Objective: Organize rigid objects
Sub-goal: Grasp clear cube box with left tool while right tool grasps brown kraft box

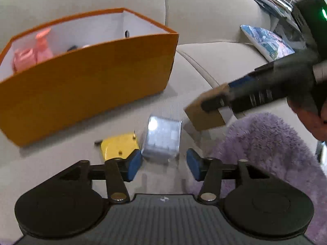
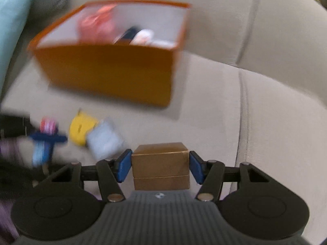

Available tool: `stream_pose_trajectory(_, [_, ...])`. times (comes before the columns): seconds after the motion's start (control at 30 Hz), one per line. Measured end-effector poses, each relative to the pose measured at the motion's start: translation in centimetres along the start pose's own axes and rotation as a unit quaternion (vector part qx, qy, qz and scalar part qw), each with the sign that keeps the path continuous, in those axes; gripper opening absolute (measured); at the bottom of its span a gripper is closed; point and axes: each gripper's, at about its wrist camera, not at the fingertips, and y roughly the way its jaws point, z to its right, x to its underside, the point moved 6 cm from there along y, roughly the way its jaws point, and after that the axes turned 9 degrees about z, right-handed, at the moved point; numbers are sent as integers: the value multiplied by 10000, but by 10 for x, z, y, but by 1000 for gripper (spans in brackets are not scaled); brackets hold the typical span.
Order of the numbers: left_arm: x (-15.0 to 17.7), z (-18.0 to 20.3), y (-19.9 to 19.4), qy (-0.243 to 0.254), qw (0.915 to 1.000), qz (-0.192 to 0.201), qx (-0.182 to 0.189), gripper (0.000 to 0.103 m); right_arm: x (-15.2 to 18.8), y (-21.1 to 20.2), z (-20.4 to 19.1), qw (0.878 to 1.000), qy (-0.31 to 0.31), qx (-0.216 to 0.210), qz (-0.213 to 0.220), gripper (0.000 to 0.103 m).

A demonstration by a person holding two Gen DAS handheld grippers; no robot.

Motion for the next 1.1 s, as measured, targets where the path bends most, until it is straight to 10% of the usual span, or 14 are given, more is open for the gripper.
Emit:
stream_pose_trajectory(0.13, [-3,5,16,105,9999,-18,-75,69,-11,9,4,9984,420,62,385,61])
stream_pose_trajectory(0.6, [5,22,38,1420,9890,-4,-426,59,38,29,13,9951,725,4,-679,64])
stream_pose_trajectory(1.1, [-13,-1,9,586,9972,434,-160,53,34,41,-1,9955,296,301,-853,61])
